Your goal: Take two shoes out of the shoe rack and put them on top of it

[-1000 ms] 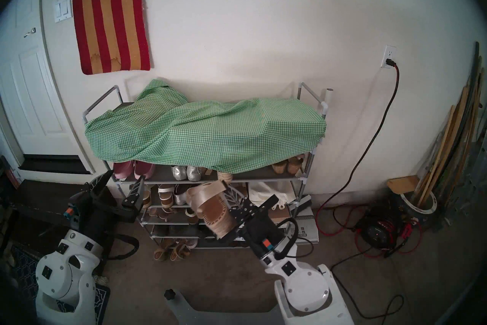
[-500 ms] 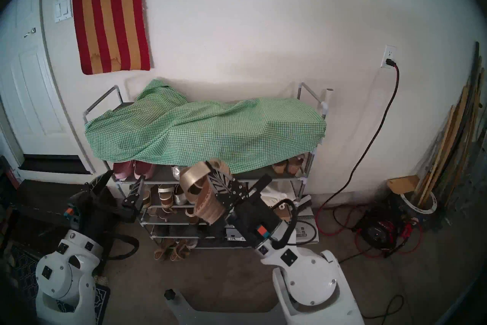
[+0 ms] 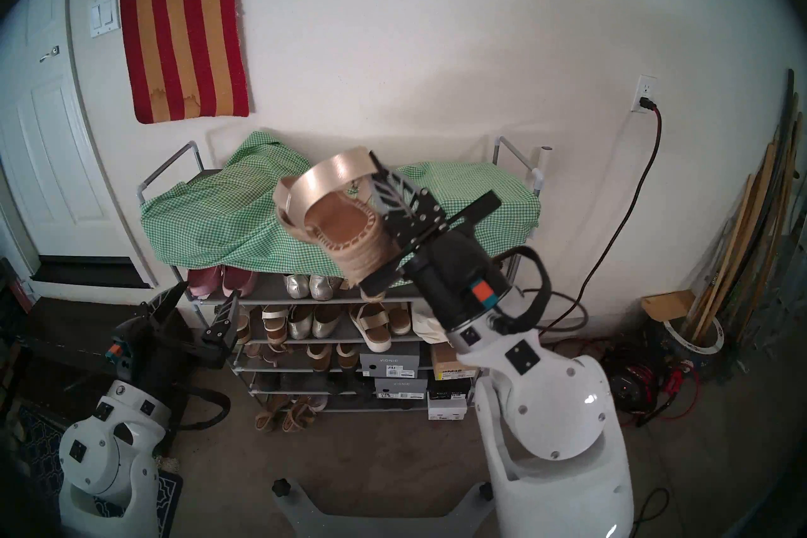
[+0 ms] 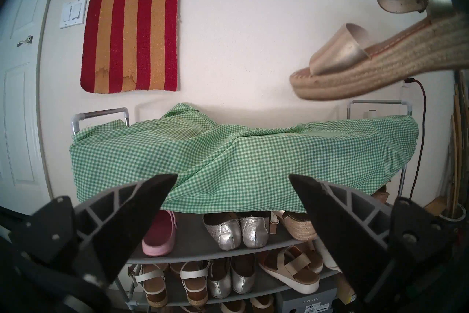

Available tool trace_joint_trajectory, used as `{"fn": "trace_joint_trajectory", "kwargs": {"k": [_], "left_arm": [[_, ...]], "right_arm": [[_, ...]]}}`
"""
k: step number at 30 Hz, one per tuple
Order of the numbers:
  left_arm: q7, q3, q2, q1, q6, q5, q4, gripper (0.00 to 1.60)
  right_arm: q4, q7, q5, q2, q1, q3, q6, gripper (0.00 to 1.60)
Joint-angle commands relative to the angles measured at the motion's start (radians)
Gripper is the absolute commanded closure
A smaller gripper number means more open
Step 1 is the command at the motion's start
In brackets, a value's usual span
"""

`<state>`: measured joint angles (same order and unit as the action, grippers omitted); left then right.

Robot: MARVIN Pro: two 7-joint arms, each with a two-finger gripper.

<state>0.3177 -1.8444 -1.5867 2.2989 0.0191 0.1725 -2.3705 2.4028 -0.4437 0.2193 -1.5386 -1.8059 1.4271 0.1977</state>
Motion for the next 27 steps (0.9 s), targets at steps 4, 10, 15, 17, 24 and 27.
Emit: {"fn": "trace_joint_trajectory", "kwargs": {"k": [4, 10, 15, 17, 24, 27], "left_arm": [[0.0, 0.001, 0.0, -0.002, 0.0, 0.0, 0.0, 0.0], [0.0, 0.001, 0.0, -0.002, 0.0, 0.0, 0.0, 0.0], [0.0, 0.001, -0.001, -0.002, 0.0, 0.0, 0.0, 0.0], [0.0, 0.001, -0.001, -0.002, 0.0, 0.0, 0.0, 0.0], [0.0, 0.001, -0.001, -0.002, 0.0, 0.0, 0.0, 0.0], [0.001, 0.001, -0.001, -0.002, 0.0, 0.0, 0.0, 0.0]], "right_arm": [[0.041, 0.008, -0.011, -0.044, 0.145, 0.126, -0.18, 1.6], [-0.015, 0.009, 0.007, -0.038, 0.201, 0.179, -0.295, 1.6], [-0.07, 0.018, 0.021, -0.027, 0.252, 0.2, -0.381, 1.6], [-0.115, 0.026, 0.033, -0.021, 0.295, 0.213, -0.421, 1.6], [-0.208, 0.052, 0.048, -0.006, 0.381, 0.247, -0.469, 1.6], [-0.233, 0.069, 0.05, 0.003, 0.399, 0.259, -0.477, 1.6]]}}
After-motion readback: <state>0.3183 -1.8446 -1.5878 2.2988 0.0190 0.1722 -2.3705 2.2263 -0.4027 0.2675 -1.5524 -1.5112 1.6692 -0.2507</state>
